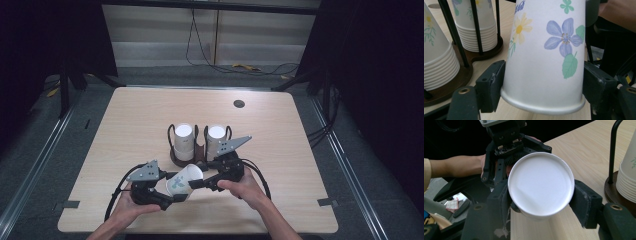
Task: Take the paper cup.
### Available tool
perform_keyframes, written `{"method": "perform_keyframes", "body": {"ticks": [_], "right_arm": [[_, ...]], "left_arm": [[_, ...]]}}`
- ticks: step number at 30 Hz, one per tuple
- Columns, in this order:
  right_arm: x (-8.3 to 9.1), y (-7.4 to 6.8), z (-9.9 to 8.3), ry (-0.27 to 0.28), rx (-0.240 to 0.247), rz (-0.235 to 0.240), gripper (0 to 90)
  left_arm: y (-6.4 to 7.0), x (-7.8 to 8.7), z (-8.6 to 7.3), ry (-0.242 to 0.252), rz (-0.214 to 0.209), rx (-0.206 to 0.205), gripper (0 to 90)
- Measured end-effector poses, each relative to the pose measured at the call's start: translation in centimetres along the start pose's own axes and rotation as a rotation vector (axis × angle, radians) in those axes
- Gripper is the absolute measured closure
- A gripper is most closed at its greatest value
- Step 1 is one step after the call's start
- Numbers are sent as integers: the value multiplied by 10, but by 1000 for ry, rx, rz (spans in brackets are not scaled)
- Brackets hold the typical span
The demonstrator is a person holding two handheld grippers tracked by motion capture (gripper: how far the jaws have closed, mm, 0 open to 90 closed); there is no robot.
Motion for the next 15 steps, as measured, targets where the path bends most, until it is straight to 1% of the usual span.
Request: {"method": "perform_keyframes", "body": {"ticks": [1, 6, 8, 11, 12, 13, 15], "right_arm": [[0, 1, -1, -5, -5, 1, 369], [-2, 2, -2, -19, -7, 4, 357], [-2, 2, -3, -29, 2, -4, 304], [-1, 3, -3, -28, 7, -23, 249], [-1, 3, -3, -28, 7, -23, 249], [1, 4, -4, -30, 7, -37, 242], [2, 5, -4, -29, 8, -47, 237]], "left_arm": [[0, 0, -1, -7, 6, -7, 276], [-1, 1, -2, -16, 19, -11, 287], [-2, 1, -2, -17, 27, -6, 288], [-4, 3, -3, -23, 32, 5, 288], [-4, 3, -4, -29, 33, 5, 288], [-5, 3, -6, -49, 39, 6, 288], [-5, 2, -8, -67, 39, 4, 287]]}}
Point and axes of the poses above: each handheld gripper's, and its own axes: x roughly backward along the jaws, z roughly out of its top, y roughly to its right, the point moved 7 cm from there along -x, roughly forward along the jaws, and after that the axes turned 4 degrees about -y, right-handed, at the moved point
